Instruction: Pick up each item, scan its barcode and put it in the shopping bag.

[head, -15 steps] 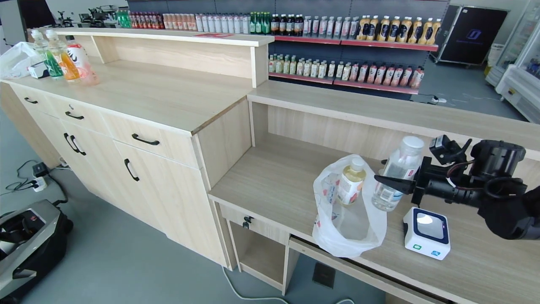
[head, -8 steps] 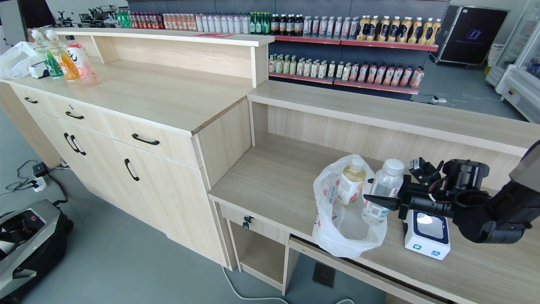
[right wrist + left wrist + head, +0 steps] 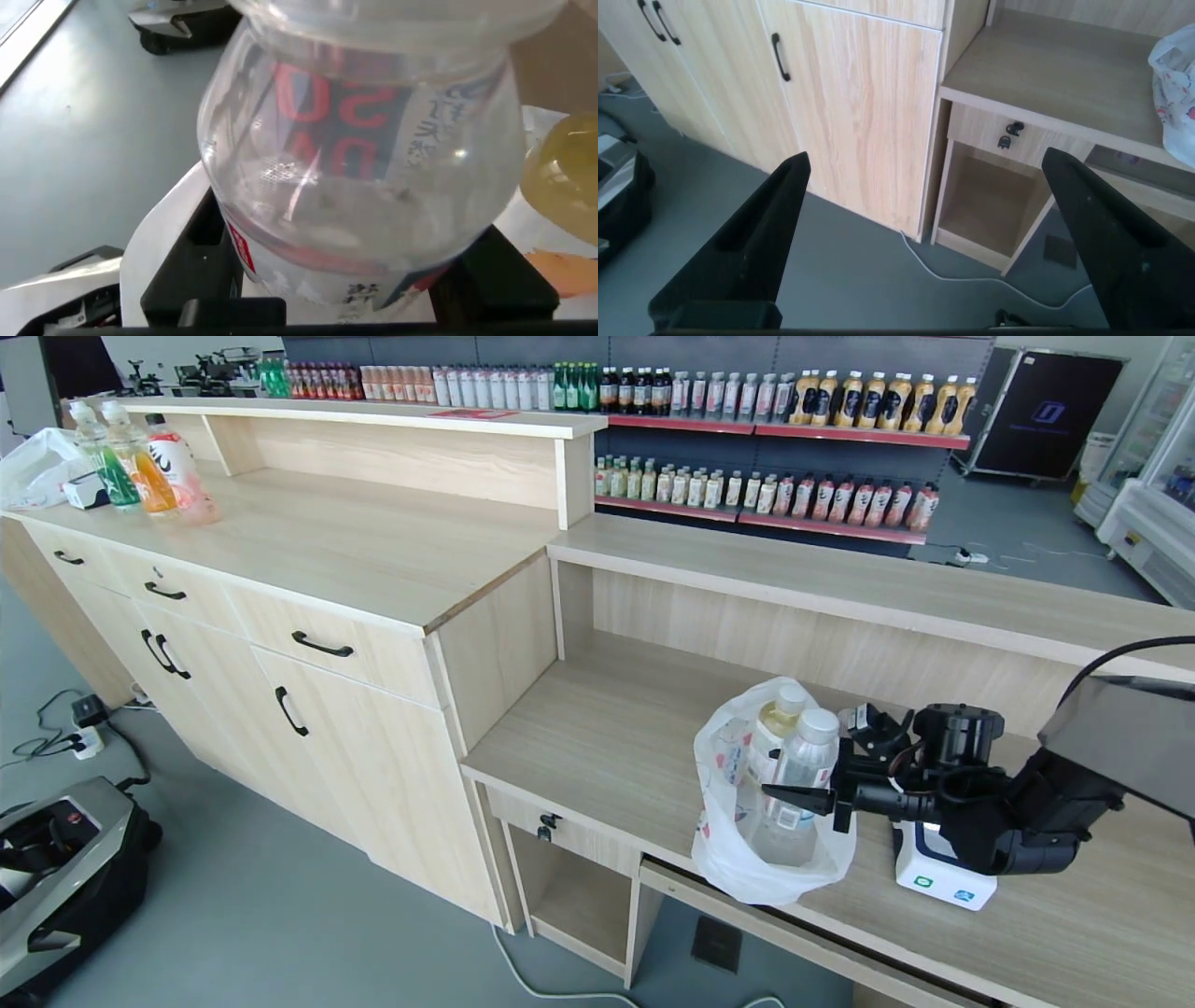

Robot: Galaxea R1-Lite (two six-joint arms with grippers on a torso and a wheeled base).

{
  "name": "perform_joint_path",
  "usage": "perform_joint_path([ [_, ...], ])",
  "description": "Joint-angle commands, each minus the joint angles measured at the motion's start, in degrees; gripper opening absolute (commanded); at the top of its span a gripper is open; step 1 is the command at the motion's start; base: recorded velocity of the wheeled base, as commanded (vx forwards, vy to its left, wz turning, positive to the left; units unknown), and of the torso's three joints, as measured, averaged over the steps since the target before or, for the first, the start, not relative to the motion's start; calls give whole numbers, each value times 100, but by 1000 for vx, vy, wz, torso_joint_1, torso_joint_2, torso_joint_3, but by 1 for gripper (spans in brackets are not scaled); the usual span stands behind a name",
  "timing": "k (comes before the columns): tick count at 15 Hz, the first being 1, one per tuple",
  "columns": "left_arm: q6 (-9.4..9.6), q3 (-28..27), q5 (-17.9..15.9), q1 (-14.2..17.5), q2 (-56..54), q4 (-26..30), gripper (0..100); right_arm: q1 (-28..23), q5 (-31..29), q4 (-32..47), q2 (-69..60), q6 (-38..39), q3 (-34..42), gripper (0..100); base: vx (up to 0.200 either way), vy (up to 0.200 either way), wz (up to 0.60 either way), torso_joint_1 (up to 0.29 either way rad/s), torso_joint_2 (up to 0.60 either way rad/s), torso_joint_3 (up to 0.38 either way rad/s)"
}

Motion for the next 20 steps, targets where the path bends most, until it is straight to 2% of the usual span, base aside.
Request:
perform_joint_path([
  [1,0,0,0,1,-2,-1,100,101,8,-2,226,14,-124,0,0,0,0,0,0,0],
  [20,0,0,0,1,-2,-1,100,242,131,-46,824,-206,-116,0,0,0,0,0,0,0],
])
